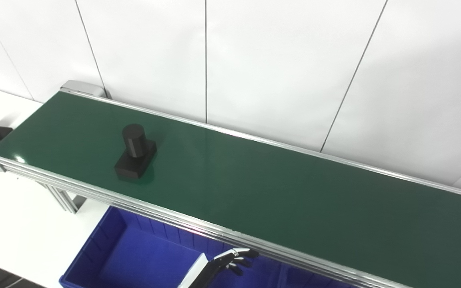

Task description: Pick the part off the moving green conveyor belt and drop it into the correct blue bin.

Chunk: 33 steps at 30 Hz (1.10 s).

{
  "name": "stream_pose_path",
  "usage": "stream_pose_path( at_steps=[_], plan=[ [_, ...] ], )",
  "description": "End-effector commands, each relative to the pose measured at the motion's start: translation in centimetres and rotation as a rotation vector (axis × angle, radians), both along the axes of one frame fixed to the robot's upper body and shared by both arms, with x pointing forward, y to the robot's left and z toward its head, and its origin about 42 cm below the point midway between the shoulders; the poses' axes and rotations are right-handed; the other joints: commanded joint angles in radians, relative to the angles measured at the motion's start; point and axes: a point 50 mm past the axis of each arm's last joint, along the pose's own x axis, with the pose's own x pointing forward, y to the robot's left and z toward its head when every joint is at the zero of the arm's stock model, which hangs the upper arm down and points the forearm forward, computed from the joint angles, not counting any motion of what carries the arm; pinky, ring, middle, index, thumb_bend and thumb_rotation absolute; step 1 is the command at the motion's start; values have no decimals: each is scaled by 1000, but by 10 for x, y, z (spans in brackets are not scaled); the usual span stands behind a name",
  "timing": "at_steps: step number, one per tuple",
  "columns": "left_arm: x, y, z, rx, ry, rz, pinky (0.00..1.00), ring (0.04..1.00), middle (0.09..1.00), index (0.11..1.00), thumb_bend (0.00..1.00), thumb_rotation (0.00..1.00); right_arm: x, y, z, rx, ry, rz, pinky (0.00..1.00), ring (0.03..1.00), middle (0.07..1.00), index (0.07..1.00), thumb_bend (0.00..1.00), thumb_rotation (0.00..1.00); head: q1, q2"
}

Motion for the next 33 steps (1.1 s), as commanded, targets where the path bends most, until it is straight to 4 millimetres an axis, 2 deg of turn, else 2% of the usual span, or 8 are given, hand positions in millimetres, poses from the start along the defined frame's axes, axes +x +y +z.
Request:
stream_pose_path(
  at_steps=[1,6,8,14,17,22,29,33],
  plan=[
    [4,2,5,-17,-46,-9,631,733,810,791,1000,231,3,-1,16,36,-105,1,677,762,828,965,887,234,-1,1],
    [5,2,5,-17,-44,-18,629,725,814,805,1000,241,10,2,35,79,-191,-23,689,769,820,947,889,230,-2,3],
    [6,2,5,-16,-46,-14,635,731,812,802,1000,237,16,5,46,102,-233,-27,629,746,814,941,884,233,-2,3],
    [8,1,4,-10,-59,-4,645,738,806,795,1000,215,41,8,82,136,-369,0,803,806,809,932,851,301,-26,15],
    [8,1,4,-18,-51,0,639,735,809,799,1000,218,57,10,102,146,-429,29,745,782,815,928,852,361,-26,15],
    [7,1,4,-22,-49,3,635,732,812,803,1000,224,80,15,129,138,-466,60,749,788,830,928,843,386,-44,23],
    [7,-1,5,-21,-61,5,641,736,814,803,1000,216,104,27,144,47,-462,116,743,787,839,916,805,507,-44,32],
    [7,-1,5,-17,-65,2,644,739,817,807,1000,231,116,34,148,41,-456,154,719,778,826,902,801,447,-46,34]
  ],
)
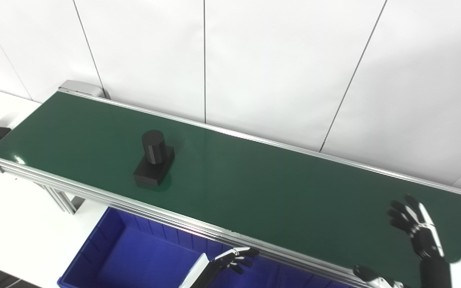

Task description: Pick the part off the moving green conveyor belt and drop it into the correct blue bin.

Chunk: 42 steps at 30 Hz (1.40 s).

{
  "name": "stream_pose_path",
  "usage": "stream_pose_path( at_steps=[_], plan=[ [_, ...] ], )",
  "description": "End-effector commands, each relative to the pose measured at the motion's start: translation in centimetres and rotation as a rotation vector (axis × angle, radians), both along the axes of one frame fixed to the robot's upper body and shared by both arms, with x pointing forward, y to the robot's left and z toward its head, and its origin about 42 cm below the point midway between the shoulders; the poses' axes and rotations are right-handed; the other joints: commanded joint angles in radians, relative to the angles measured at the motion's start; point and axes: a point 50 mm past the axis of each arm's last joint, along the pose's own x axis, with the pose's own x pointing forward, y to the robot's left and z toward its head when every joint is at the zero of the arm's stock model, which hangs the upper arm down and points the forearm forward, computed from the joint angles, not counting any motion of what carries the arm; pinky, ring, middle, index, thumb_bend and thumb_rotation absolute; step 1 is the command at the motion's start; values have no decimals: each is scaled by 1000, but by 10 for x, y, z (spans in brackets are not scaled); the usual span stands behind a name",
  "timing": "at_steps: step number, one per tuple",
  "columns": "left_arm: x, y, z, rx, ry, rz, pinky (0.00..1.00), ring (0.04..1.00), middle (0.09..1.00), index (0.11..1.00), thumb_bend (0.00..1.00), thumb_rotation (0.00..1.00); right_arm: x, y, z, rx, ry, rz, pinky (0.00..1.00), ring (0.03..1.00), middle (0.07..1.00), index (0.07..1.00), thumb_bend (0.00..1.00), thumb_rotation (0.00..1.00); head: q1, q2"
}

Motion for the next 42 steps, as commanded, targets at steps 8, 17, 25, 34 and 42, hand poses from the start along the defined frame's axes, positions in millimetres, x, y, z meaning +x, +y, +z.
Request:
stream_pose_path(
  at_steps=[8,17,25,34,42],
  plan=[
    [3,0,8,-24,-57,1,631,732,816,808,1000,236,26,10,20,-19,-52,20,706,769,807,874,824,364,-2,4],
    [2,-1,9,-23,-65,3,626,729,814,807,1000,233,48,14,34,-45,-44,34,747,787,825,886,810,365,-16,9],
    [1,-1,10,-24,-65,2,626,729,814,804,1000,237,69,23,47,-69,-25,34,696,767,814,873,816,352,-22,16],
    [2,-1,9,-14,-71,3,618,722,820,809,1000,254,102,53,49,-81,-7,74,679,748,804,864,847,391,-55,17],
    [4,-4,8,-19,-72,3,647,739,815,806,1000,228,124,85,52,-140,1,105,668,736,793,863,864,430,-73,19]
  ],
)
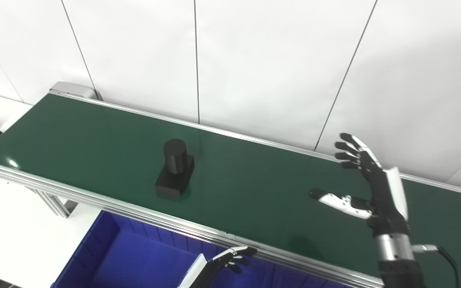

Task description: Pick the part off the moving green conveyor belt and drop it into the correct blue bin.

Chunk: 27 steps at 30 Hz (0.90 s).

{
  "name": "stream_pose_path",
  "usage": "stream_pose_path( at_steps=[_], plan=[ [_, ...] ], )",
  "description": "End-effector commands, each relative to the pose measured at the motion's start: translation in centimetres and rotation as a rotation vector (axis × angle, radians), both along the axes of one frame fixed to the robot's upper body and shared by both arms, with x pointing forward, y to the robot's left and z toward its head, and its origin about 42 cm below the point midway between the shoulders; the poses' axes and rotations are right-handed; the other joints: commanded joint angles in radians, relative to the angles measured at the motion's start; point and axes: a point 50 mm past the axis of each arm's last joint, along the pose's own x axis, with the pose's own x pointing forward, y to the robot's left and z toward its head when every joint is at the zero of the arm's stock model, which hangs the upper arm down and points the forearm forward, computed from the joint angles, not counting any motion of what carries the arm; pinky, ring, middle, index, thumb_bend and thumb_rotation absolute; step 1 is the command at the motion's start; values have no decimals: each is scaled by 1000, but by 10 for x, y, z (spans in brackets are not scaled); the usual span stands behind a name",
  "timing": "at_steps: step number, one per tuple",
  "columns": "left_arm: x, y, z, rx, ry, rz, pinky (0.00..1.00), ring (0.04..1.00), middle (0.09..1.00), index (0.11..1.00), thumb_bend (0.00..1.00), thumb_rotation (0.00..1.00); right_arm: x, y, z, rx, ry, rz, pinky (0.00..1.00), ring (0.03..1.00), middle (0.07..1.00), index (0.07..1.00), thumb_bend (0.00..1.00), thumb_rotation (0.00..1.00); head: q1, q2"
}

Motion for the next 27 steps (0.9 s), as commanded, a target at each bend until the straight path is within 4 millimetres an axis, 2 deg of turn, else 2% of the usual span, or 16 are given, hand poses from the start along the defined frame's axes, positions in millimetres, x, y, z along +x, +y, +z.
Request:
stream_pose_path(
  at_steps=[1,6,12,27],
  plan=[
    [4,-2,7,-28,-55,-1,656,740,815,806,1000,227,10,12,20,2,-60,13,671,736,793,863,868,430,-1,1],
    [6,-3,7,-23,-66,-2,632,719,815,809,1000,233,19,30,27,-56,-48,34,692,739,793,872,854,417,-12,3],
    [6,-5,6,-23,-68,-4,622,708,816,810,1000,234,26,47,31,-108,-50,62,663,717,785,872,845,431,-14,2],
    [6,-9,6,-18,-90,-7,633,736,798,792,1000,219,33,78,36,-178,-17,137,652,731,786,882,857,432,-9,8]
  ],
)
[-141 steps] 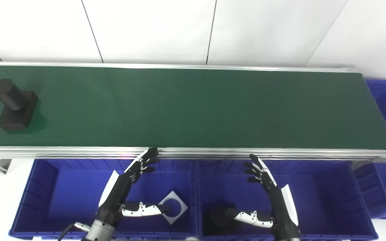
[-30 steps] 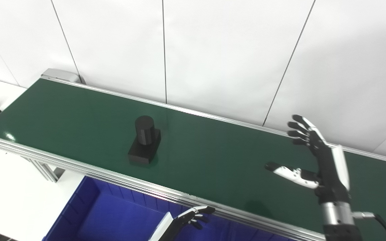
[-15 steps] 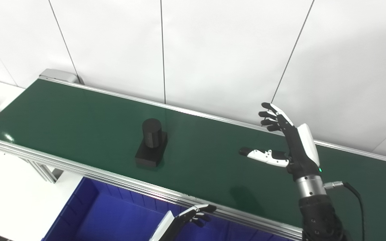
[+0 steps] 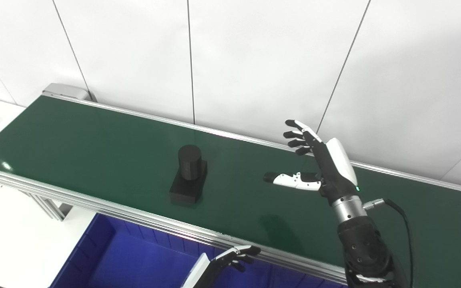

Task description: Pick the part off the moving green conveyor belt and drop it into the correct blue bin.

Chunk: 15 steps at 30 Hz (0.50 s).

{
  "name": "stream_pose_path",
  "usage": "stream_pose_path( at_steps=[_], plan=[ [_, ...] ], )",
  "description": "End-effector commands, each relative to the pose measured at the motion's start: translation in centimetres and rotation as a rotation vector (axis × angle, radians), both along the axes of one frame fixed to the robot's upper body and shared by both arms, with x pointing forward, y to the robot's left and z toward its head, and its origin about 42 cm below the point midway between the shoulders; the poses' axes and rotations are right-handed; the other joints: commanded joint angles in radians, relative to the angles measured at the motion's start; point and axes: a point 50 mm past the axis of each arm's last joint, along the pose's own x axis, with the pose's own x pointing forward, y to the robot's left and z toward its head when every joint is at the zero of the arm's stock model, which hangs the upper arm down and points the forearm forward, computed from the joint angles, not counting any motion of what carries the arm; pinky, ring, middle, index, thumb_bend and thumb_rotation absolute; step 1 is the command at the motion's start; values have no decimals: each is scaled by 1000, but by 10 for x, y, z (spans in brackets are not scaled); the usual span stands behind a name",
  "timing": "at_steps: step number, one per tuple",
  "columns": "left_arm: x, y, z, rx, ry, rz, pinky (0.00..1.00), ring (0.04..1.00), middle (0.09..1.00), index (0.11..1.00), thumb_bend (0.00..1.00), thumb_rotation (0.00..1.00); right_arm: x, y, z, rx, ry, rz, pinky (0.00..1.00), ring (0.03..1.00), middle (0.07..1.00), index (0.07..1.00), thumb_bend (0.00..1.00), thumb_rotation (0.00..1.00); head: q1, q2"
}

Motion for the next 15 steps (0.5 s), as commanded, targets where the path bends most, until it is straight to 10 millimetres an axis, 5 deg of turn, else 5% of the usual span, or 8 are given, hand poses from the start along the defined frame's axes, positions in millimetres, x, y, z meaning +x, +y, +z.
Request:
stream_pose_path(
  at_steps=[1,15],
  plan=[
    [3,1,6,-18,-55,-8,628,733,797,790,1000,220,7,17,27,25,-66,25,638,724,782,881,864,433,-1,1],
    [-6,5,13,-31,-49,-34,640,758,801,791,1000,197,17,52,31,-80,-63,68,600,712,795,882,903,523,0,6]
  ],
)
